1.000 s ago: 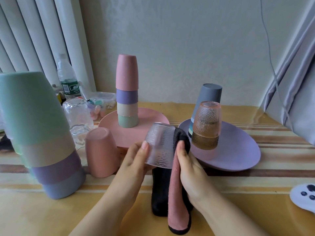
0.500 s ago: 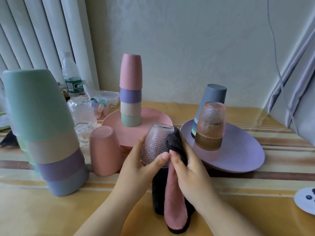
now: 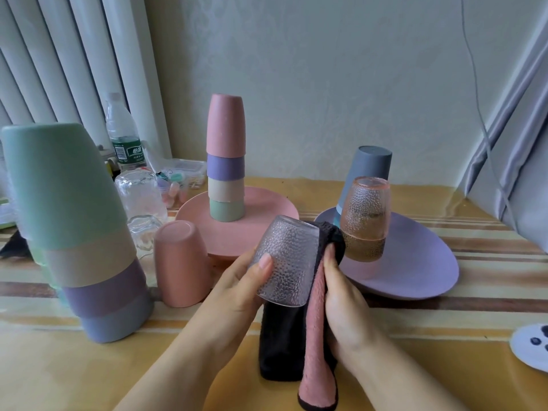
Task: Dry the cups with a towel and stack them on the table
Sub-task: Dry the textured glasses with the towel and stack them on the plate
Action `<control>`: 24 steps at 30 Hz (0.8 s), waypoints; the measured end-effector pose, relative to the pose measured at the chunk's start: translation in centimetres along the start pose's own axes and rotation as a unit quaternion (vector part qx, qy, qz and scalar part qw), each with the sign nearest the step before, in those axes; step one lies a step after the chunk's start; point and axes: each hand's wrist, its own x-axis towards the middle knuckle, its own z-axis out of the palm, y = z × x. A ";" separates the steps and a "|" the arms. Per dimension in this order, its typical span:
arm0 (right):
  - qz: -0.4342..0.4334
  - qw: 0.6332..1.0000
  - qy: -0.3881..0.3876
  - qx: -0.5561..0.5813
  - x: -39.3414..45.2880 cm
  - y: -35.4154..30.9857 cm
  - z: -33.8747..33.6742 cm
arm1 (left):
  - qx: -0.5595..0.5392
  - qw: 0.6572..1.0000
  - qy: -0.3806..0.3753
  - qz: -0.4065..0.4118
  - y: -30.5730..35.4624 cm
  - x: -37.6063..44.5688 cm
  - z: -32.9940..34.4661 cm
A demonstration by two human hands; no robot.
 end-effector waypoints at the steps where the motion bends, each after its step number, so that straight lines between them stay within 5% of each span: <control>1: 0.005 1.000 -0.003 -0.009 0.0 0.0 0.0 | -0.004 1.000 0.013 -0.003 0.0 0.1 0.0; 8: -0.053 0.993 0.021 -0.105 0.1 0.4 0.1 | 0.046 0.967 0.247 0.040 -0.1 0.5 0.3; 11: -0.075 0.985 0.042 -0.153 -0.1 0.2 0.2 | 0.119 0.949 0.282 0.078 -0.3 0.5 0.4; 17: -0.149 0.966 0.033 -0.210 -0.5 0.2 1.0 | 0.314 0.926 0.196 0.075 -0.7 0.1 0.6; 24: -0.104 0.987 0.018 -0.125 0.2 0.0 -0.4 | 0.172 0.984 0.042 0.009 0.3 -0.3 0.6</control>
